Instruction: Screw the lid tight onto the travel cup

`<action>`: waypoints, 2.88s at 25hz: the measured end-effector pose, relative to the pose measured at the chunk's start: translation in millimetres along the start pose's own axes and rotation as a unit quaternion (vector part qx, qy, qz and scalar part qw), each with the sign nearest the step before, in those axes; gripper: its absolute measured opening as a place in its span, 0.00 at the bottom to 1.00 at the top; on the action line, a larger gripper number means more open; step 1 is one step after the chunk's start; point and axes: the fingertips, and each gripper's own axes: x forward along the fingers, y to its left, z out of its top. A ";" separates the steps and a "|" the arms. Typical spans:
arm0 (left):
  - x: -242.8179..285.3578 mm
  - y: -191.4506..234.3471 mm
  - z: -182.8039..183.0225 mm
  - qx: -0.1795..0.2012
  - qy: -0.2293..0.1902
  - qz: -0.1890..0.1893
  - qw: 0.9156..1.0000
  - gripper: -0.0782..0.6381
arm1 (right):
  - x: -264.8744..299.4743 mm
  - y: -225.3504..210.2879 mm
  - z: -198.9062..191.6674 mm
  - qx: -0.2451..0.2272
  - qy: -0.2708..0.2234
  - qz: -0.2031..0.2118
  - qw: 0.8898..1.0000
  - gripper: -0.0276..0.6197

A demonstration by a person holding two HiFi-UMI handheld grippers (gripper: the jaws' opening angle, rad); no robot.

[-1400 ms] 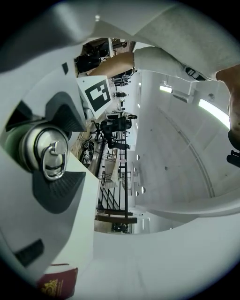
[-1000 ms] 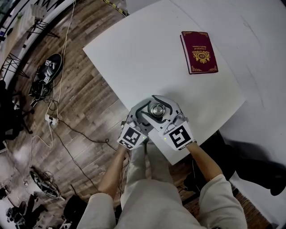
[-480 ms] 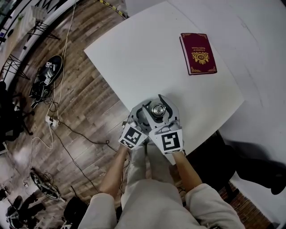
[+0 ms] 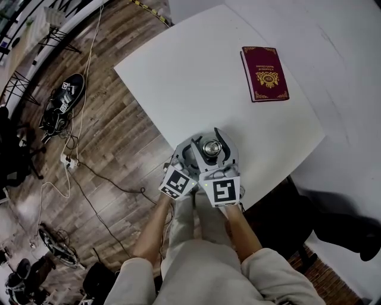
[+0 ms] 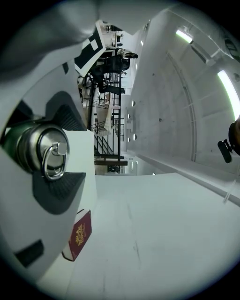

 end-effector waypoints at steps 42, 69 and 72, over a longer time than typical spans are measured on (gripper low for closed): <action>0.4 2.0 -1.9 0.007 0.004 0.001 1.000 0.56 | -17.7 40.4 -7.9 -0.133 0.050 0.394 0.908 0.43; 1.7 1.3 -2.4 0.008 0.002 0.005 1.000 0.56 | -4.6 3.6 0.3 -0.037 0.001 0.027 0.999 0.43; 1.8 0.4 -2.6 0.008 0.003 0.005 1.000 0.56 | -5.4 2.1 1.2 -0.034 -0.005 0.008 0.999 0.43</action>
